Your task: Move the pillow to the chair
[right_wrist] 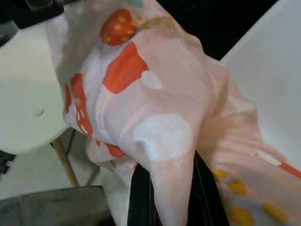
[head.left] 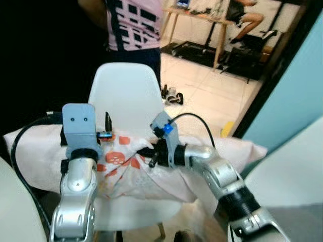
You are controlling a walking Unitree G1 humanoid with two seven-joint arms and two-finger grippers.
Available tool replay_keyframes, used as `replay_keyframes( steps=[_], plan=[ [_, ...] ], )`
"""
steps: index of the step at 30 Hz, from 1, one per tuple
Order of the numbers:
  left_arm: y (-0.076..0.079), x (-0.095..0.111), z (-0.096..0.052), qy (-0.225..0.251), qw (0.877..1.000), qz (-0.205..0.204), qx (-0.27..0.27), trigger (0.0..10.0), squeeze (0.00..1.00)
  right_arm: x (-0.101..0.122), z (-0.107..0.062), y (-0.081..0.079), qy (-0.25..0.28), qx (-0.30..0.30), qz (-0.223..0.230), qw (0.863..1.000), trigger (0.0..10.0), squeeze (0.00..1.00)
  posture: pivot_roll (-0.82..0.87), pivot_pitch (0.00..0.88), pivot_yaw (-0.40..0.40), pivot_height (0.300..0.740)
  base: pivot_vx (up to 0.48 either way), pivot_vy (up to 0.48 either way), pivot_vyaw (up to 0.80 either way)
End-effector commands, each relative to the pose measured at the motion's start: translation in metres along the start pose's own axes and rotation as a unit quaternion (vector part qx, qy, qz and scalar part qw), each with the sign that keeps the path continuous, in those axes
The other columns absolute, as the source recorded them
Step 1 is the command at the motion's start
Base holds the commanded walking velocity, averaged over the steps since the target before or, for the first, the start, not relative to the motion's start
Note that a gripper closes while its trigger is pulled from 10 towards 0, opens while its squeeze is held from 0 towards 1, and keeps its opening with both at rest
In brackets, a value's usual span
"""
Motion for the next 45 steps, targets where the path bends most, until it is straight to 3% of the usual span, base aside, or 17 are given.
replay_keyframes(
  steps=[1, 4, 8, 10, 16, 21, 24, 31, 33, 36, 38, 40, 41, 42, 44, 45],
  plan=[
    [0.001, 0.003, -0.002, 0.001, 1.000, -0.009, 0.002, 10.0, 0.00, 0.013, -0.003, 0.009, 0.014, 0.001, -0.032, 0.999, 10.0, 0.00, 0.13, 0.000, -0.137, 0.570, 0.000, 0.000, 0.00],
    [0.000, 0.004, -0.005, 0.000, 1.000, -0.008, 0.005, 10.0, 0.00, 0.037, -0.003, 0.019, 0.052, 0.016, -0.029, 0.998, 10.0, 0.00, 0.14, 0.000, -0.144, 0.555, 0.000, 0.000, 0.00],
    [0.001, 0.005, -0.006, 0.000, 1.000, -0.008, 0.005, 10.0, 0.00, 0.049, -0.004, 0.021, 0.075, 0.028, -0.026, 0.996, 10.0, 0.00, 0.15, 0.000, -0.144, 0.545, 0.000, 0.000, 0.00],
    [0.002, 0.006, -0.006, 0.001, 1.000, -0.007, 0.004, 10.0, 0.00, 0.075, -0.009, 0.033, 0.119, 0.029, -0.018, 0.992, 10.0, 0.00, 0.15, 0.000, -0.144, 0.530, 0.000, 0.000, 0.00],
    [0.002, 0.009, -0.006, 0.003, 1.000, -0.006, 0.003, 10.0, 0.00, 0.103, -0.020, 0.056, 0.174, 0.013, -0.008, 0.985, 10.0, 0.00, 0.16, 0.000, -0.145, 0.505, 0.000, 0.000, 0.00],
    [0.001, 0.015, -0.005, 0.015, 1.000, 0.008, 0.006, 10.0, 0.00, 0.123, -0.032, 0.058, 0.212, 0.047, -0.016, 0.976, 10.0, 0.00, 0.17, 0.000, -0.148, 0.490, 0.000, 0.000, 0.00],
    [-0.004, 0.029, -0.002, 0.041, 0.999, 0.024, 0.014, 10.0, 0.00, 0.134, -0.043, 0.059, 0.224, 0.071, -0.036, 0.971, 10.0, 0.00, 0.17, 0.000, -0.153, 0.475, 0.000, 0.000, 0.00],
    [-0.006, 0.063, 0.003, 0.107, 0.992, 0.071, 0.013, 10.0, 0.00, 0.140, -0.055, 0.050, 0.209, 0.127, -0.093, 0.965, 10.0, 0.00, 0.18, 0.000, -0.157, 0.455, 0.000, 0.000, 0.00],
    [-0.003, 0.072, 0.004, 0.128, 0.987, 0.094, 0.007, 10.0, 0.00, 0.129, -0.047, 0.049, 0.170, 0.132, -0.107, 0.971, 10.0, 0.00, 0.18, 0.000, -0.157, 0.455, 0.000, 0.000, 0.00],
    [0.000, 0.077, 0.005, 0.139, 0.985, 0.104, 0.003, 10.0, 0.00, 0.100, -0.032, 0.032, 0.107, 0.178, -0.116, 0.971, 10.0, 0.00, 0.18, 0.000, -0.156, 0.455, 0.000, 0.000, 0.00],
    [0.001, 0.078, 0.005, 0.141, 0.984, 0.106, 0.002, 10.0, 0.00, 0.088, -0.026, 0.022, 0.089, 0.203, -0.115, 0.968, 10.0, 0.00, 0.18, 0.000, -0.157, 0.455, 0.000, 0.000, 0.00],
    [0.001, 0.078, 0.005, 0.141, 0.984, 0.106, 0.002, 10.0, 0.00, 0.088, -0.026, 0.022, 0.089, 0.203, -0.115, 0.968, 10.0, 0.00, 0.18, 0.000, -0.157, 0.455, 0.000, 0.000, 0.00],
    [0.001, 0.078, 0.005, 0.141, 0.984, 0.109, 0.001, 10.0, 0.00, 0.084, -0.018, 0.025, 0.079, 0.186, -0.111, 0.973, 10.0, 0.00, 0.17, 0.000, -0.153, 0.455, 0.000, 0.000, 0.00],
    [0.001, 0.076, 0.005, 0.138, 0.984, 0.109, 0.002, 10.0, 0.00, 0.083, -0.003, 0.032, 0.076, 0.140, -0.089, 0.983, 10.0, 0.17, 0.17, 0.000, -0.150, 0.455, 0.000, 0.000, 0.00],
    [0.001, 0.076, 0.005, 0.138, 0.984, 0.109, 0.002, 10.0, 0.00, 0.083, -0.003, 0.032, 0.076, 0.140, -0.089, 0.983, 10.0, 0.17, 0.17, 0.000, -0.150, 0.455, 0.000, 0.000, 0.00],
    [0.001, 0.073, 0.005, 0.134, 0.985, 0.111, 0.002, 10.0, 0.00, 0.079, 0.010, 0.031, 0.073, 0.118, -0.078, 0.987, 10.0, 1.00, 0.17, 0.000, -0.151, 0.455, 0.000, 0.000, 0.00]
  ],
)
Point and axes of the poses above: a point about 5 cm out from each wrist's last joint towards the gripper, its own z axis pointing out of the wrist towards the gripper, its own x axis along the axis of the wrist's last joint, y = z × x, the point moved 5 cm from there along z, pointing out of the wrist towards the gripper, and after that the axes turned 10 degrees about -z, right-handed, at the moved point
